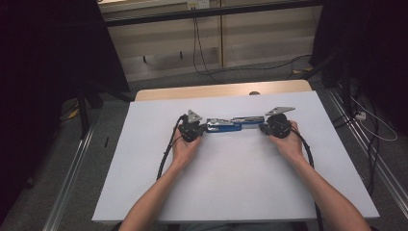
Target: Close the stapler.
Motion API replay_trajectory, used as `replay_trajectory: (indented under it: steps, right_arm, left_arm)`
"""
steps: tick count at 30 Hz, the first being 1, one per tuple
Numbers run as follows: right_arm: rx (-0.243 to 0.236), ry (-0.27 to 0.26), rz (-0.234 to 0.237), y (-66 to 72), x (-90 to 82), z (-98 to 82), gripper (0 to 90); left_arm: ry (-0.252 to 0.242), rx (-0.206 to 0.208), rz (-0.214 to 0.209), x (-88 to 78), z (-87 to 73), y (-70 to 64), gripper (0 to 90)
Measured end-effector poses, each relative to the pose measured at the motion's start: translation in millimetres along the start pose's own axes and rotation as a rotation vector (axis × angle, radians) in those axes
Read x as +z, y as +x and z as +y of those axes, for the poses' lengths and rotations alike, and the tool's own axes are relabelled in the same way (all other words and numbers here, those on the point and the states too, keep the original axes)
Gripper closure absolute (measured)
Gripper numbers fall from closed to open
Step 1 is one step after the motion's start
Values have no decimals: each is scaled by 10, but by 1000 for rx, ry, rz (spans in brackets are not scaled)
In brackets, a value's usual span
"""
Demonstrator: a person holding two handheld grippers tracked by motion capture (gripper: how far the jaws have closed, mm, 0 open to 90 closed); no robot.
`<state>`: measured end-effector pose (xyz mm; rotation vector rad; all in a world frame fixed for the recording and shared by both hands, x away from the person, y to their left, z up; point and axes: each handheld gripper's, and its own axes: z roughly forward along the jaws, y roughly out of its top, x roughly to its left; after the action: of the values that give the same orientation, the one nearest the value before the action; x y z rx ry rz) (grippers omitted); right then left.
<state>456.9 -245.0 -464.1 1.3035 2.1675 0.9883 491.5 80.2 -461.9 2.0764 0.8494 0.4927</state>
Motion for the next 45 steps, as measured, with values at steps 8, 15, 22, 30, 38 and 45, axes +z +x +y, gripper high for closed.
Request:
replay_trajectory:
  steps: [8, 15, 22, 30, 38, 45]
  right_arm:
    - [4, 9, -7, 0, 6, 25, 900]
    - [3, 16, -7, 10, 26, 42, 900]
    - [-4, 16, -8, 9, 28, 45, 900]
    - [0, 4, -18, -9, 13, 53, 900]
    - [7, -14, -18, -8, 1, 64, 900]
    - [15, -33, -8, -1, 8, 76, 900]
  left_arm:
    - [-23, -4, -29, -13, 13, 13, 900]
    - [-36, 8, -45, -16, 29, -6, 900]
    - [-42, 31, -46, 30, 54, -53, 900]
    - [-50, 22, -55, 41, 52, -43, 900]
    - [-45, 29, -63, 43, 55, -29, 900]
    - [-34, 34, -69, 42, 68, -28, 900]
